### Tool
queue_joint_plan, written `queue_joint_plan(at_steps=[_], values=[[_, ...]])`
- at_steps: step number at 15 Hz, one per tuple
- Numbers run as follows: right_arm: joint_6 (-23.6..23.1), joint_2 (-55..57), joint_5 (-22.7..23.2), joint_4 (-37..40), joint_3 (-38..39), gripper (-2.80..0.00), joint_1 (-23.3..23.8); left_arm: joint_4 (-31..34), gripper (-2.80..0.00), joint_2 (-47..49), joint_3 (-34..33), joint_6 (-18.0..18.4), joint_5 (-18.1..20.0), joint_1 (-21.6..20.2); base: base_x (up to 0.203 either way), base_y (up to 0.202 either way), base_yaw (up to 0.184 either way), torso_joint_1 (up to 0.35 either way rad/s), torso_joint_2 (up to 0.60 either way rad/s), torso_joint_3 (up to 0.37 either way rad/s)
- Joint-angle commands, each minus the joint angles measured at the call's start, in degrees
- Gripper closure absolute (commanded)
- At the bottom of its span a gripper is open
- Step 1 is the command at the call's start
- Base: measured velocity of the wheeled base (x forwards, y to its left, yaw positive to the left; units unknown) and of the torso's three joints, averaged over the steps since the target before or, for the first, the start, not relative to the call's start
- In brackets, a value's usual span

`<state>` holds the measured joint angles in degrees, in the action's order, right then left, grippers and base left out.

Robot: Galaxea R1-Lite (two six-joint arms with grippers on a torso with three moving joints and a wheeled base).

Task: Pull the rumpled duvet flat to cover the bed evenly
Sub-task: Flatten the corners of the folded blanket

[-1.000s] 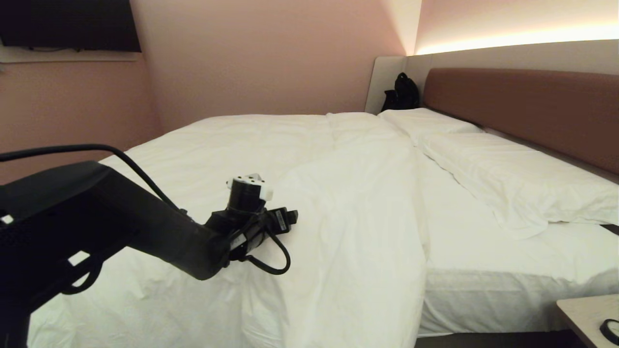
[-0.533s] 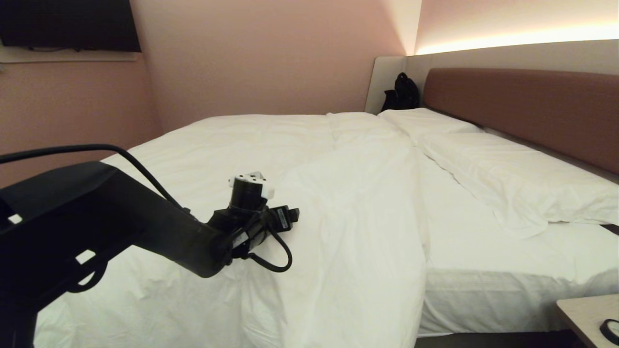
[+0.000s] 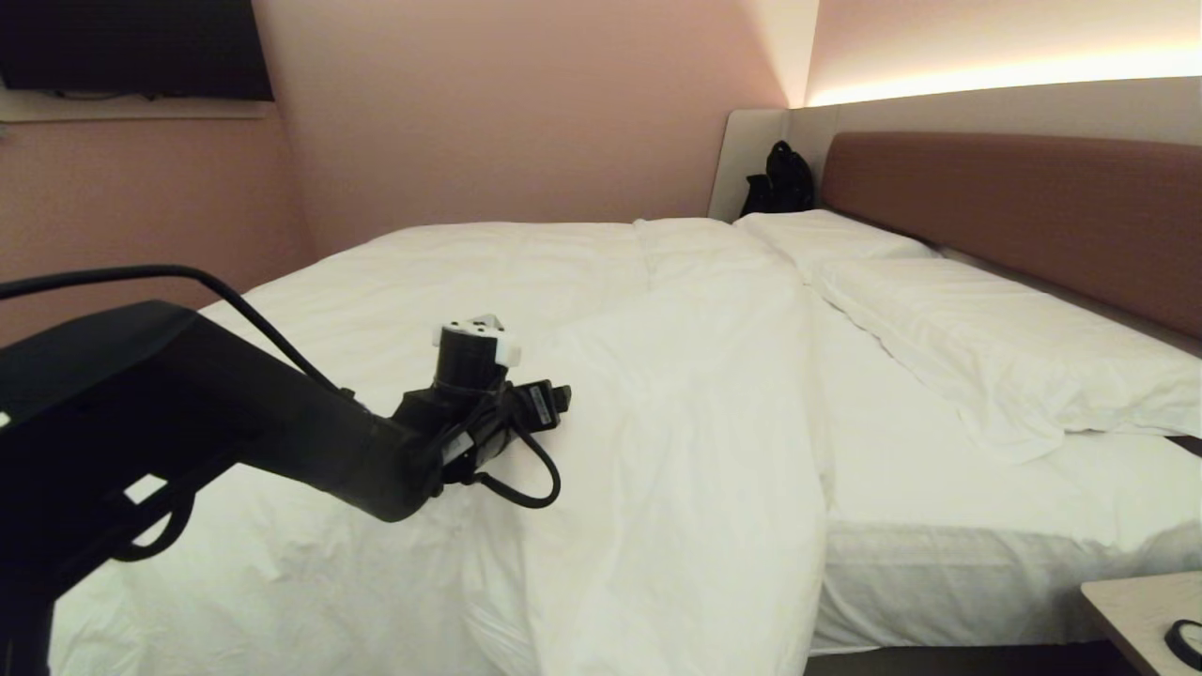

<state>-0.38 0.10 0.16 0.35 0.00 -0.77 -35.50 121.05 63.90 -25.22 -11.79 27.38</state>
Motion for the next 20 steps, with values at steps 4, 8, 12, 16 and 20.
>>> queue_joint_plan(at_steps=[4, 8, 12, 16, 20], values=[[-0.06, -0.01, 0.02, 0.0, 0.0, 0.0, -0.02, -0.35, 0.0, -2.77, -1.74, -0.18, -1.85, -0.23, 0.0, 0.0, 0.0, 0.0, 0.0, 0.0], [0.03, -0.01, 0.02, 0.0, 0.0, 0.0, -0.02, -0.19, 0.0, -2.81, -2.2, -0.18, -1.91, -0.22, 0.0, 0.0, 0.0, 0.0, 0.0, 0.0], [0.03, -0.01, 0.02, 0.0, 0.0, 0.0, -0.02, -0.1, 0.0, -5.12, -5.45, -0.18, -1.83, -0.14, 0.0, 0.0, 0.0, 0.0, 0.0, 0.0], [0.03, -0.01, 0.02, 0.0, 0.0, 0.0, -0.02, 0.36, 0.0, -8.94, -10.12, -0.63, -1.83, 4.02, 0.0, 0.0, 0.0, 0.0, 0.0, 0.0], [0.03, -0.01, 0.02, 0.0, 0.0, 0.0, -0.02, 5.61, 0.0, -14.21, -12.28, -5.13, -1.64, 10.36, 0.0, 0.0, 0.0, 0.0, 0.0, 0.0]])
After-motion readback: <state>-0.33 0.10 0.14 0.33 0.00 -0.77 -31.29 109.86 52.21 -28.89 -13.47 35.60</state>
